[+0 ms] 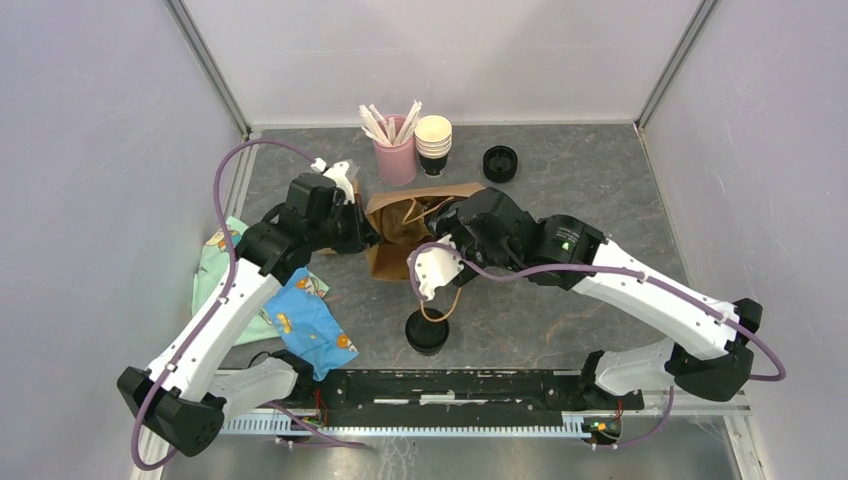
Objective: Pack the takeout coffee
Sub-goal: Place the coffee cup on the cup tray.
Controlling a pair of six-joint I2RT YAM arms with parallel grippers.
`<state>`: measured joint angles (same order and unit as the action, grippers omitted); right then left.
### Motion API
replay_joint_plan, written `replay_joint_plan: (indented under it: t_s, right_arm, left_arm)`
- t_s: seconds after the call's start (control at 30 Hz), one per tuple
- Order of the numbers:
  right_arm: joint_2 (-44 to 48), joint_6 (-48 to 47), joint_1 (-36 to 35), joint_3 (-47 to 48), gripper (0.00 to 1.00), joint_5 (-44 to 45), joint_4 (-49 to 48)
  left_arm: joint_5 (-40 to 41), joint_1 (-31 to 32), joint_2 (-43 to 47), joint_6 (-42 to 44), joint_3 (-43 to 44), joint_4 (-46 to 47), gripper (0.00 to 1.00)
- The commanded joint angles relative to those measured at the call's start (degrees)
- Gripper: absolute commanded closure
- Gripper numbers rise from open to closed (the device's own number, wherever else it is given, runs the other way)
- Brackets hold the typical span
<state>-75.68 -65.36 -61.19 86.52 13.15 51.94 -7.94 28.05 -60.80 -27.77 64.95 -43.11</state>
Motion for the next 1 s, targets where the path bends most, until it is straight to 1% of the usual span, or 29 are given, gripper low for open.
replay_joint_plan:
  t_s: [0.0,0.4,0.67,0.87,0.97]
  right_arm:
    - [0.61,-5.17,-0.63,-0.65,1.0,-2.8,-3.92]
    - [-4.12,-7.04,-0.61,-2.05,1.0,-4.26,-4.72]
    - [-4.04,-5.19,1.81,-3.2,1.0,-9.59,-4.29]
    - [-3.61,-3.94,4.46,-3.91,1.0,-14.59,-4.66]
    - [-3.16,-4.7,5.84,-4.78,1.0,-16.14,-4.85]
  left_arm:
    - [-2.98,0.21,-0.18,2.97,0.25,2.21,0.98]
    - [-3.67,0.17,-2.04,4.38,4.2,0.65,0.98]
    - [-4.71,0.13,-1.03,4.3,1.84,1.19,0.98]
    - [-5.59,0.16,0.0,4.14,1.63,1.34,0.98]
    - [-6.64,0.11,0.57,4.33,0.97,1.85,0.98]
